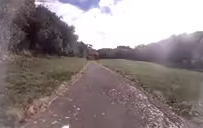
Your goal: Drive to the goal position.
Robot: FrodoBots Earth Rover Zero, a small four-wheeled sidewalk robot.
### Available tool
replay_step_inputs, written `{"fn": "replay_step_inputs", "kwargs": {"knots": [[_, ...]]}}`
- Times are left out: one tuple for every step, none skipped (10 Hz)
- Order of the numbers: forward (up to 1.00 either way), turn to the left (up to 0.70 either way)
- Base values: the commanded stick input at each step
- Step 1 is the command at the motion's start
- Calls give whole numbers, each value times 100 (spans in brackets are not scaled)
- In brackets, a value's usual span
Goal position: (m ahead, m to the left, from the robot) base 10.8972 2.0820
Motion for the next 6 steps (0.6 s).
{"fn": "replay_step_inputs", "kwargs": {"knots": [[30,0],[30,0],[30,0],[30,0],[30,0],[30,0]]}}
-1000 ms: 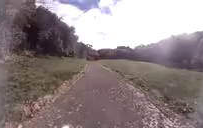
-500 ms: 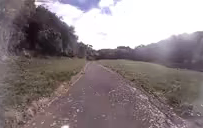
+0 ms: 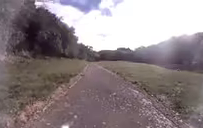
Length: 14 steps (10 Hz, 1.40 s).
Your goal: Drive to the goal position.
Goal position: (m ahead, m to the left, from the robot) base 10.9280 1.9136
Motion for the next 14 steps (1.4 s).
{"fn": "replay_step_inputs", "kwargs": {"knots": [[30,0],[30,0],[30,0],[30,0],[30,0],[30,0],[30,0],[30,0],[30,0],[30,0],[30,0],[30,0],[30,0],[30,0]]}}
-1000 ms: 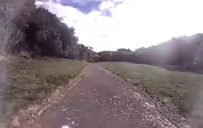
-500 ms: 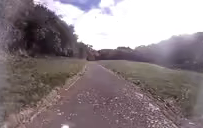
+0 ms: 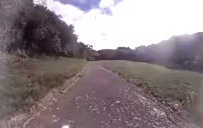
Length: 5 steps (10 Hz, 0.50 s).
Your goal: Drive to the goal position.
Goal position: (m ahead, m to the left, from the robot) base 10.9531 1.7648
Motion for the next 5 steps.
{"fn": "replay_step_inputs", "kwargs": {"knots": [[30,0],[30,0],[30,0],[30,0],[30,0]]}}
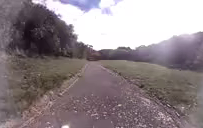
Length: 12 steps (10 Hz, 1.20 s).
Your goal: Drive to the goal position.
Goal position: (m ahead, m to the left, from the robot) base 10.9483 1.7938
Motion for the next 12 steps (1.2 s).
{"fn": "replay_step_inputs", "kwargs": {"knots": [[30,0],[30,0],[30,0],[30,0],[30,0],[30,0],[30,0],[30,0],[30,0],[30,0],[30,0],[30,0]]}}
